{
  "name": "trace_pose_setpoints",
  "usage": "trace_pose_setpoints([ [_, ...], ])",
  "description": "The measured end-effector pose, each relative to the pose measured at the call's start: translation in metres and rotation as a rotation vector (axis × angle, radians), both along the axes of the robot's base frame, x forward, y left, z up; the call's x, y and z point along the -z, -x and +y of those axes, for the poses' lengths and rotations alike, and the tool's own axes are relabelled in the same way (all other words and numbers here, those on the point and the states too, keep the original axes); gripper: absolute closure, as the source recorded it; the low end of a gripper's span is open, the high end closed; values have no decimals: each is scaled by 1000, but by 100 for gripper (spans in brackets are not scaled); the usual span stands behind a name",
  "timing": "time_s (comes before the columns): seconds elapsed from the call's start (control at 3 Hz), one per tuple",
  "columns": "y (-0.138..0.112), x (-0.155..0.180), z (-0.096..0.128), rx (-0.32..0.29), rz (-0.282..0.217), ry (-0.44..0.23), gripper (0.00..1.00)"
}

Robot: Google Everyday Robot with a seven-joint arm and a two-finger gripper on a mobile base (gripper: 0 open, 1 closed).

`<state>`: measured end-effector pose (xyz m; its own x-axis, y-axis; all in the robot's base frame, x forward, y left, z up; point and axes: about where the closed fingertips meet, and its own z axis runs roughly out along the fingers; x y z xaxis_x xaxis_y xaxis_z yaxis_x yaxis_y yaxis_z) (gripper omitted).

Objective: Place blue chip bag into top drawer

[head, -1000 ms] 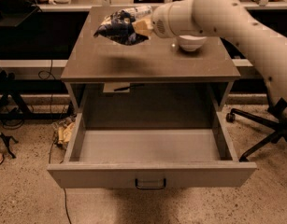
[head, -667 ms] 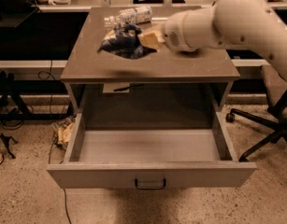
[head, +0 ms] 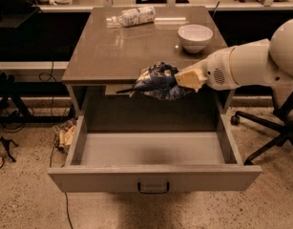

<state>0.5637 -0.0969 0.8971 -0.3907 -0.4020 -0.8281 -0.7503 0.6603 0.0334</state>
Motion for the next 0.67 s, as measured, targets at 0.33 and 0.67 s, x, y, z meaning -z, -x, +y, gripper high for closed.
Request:
trace_pose_setpoints([
  [0.33, 0, 0, 0, 0, 0, 0, 100],
  [0.67, 9, 21, -8, -29, 70, 42, 100],
])
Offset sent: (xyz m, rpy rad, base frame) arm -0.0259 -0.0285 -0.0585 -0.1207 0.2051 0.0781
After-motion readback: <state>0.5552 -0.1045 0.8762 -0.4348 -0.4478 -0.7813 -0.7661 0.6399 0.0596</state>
